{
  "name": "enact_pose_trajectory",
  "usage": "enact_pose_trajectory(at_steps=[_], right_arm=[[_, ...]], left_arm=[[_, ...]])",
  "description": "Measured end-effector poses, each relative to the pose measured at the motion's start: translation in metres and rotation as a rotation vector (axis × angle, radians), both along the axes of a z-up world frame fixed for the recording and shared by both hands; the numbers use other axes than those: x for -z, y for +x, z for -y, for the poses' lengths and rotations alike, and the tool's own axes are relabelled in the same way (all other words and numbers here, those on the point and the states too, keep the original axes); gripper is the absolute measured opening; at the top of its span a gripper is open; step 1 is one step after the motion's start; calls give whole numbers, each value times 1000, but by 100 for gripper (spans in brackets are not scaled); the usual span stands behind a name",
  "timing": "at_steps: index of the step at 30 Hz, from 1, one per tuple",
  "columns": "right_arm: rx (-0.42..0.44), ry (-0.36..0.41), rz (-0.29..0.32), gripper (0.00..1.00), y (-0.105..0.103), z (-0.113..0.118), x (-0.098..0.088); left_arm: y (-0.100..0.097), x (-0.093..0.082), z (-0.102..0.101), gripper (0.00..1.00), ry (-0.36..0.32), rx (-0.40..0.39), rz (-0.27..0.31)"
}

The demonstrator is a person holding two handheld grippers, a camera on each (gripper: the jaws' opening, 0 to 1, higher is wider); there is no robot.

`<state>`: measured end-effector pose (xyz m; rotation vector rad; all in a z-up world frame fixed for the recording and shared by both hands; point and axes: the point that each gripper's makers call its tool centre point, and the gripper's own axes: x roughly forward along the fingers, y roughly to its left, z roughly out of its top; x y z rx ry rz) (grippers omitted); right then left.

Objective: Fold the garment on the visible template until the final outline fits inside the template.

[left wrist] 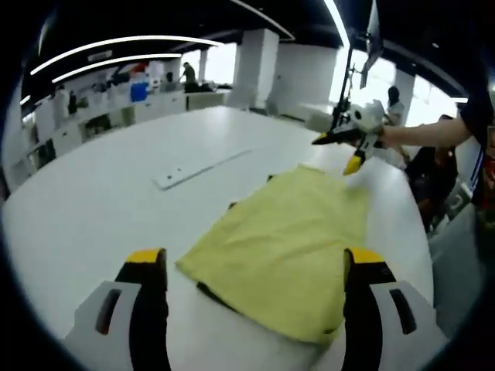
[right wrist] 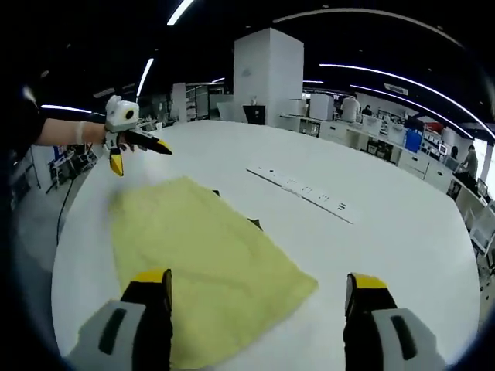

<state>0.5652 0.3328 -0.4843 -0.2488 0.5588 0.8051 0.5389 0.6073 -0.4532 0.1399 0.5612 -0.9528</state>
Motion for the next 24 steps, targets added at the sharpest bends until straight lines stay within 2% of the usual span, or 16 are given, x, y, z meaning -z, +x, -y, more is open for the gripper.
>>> enact_pose_trajectory(at_steps=[11,15,24], right_arm=[[12,13,2,93,-21,2,-9],[7,3,1,91,-26,4,-7],[15,13,-9,90,-49,2,-7]], left_arm=[[-8,4,-16,87,-23,-16,-15],[-17,7,-21,85,-24,-24,-31],[-33,9,-32,81,-23,-43,-53]])
